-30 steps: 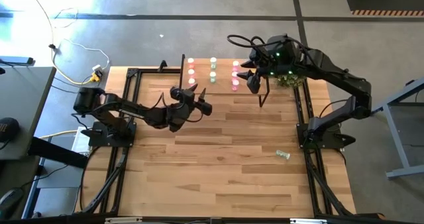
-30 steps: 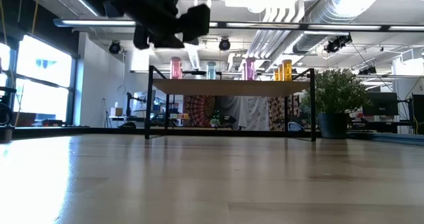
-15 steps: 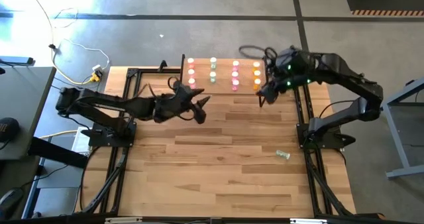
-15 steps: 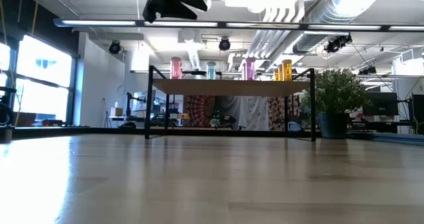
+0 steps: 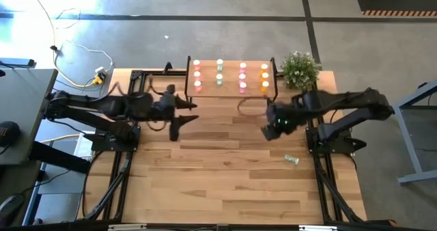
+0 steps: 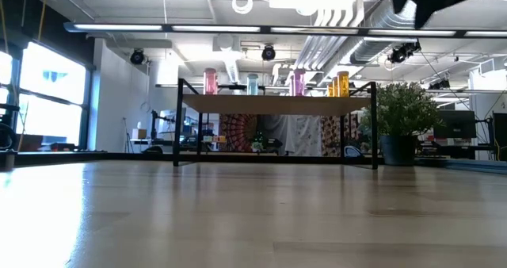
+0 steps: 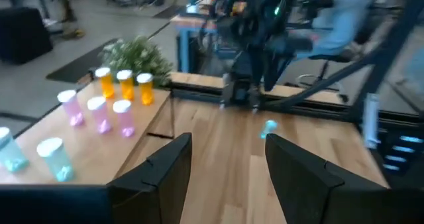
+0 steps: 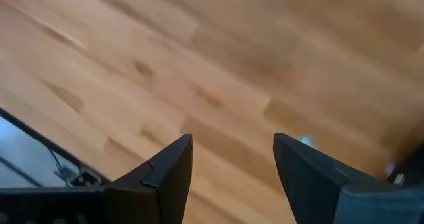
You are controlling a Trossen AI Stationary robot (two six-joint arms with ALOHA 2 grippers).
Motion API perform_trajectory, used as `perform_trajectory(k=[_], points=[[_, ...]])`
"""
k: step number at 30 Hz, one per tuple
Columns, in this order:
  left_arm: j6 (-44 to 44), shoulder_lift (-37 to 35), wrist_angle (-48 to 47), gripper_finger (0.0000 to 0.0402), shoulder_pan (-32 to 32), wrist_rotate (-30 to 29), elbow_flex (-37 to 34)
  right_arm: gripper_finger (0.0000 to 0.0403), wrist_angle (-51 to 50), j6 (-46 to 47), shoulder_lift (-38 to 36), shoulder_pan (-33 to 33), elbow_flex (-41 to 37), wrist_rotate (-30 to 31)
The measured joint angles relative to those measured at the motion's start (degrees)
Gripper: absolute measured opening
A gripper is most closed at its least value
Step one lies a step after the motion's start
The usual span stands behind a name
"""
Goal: Pick and place medicine bottles onto shelf by color
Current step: Put the blue pill bottle on the shelf aligned with the other blue pill bottles
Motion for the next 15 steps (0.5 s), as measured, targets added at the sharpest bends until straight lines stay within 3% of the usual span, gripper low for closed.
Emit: perform_trajectory(k=[7,15], points=[[-0.34,-6.13,-2.69,0.0184,-0.57,0.06,0.02,0.0201,5.02,11.49,0.00,6.87,-9.61,-5.08],[0.77,-7.04,-6.15,0.0184,-0.61,-0.12,0.01,0.0201,6.24,12.05,0.00,12.16,-17.51,-8.86]])
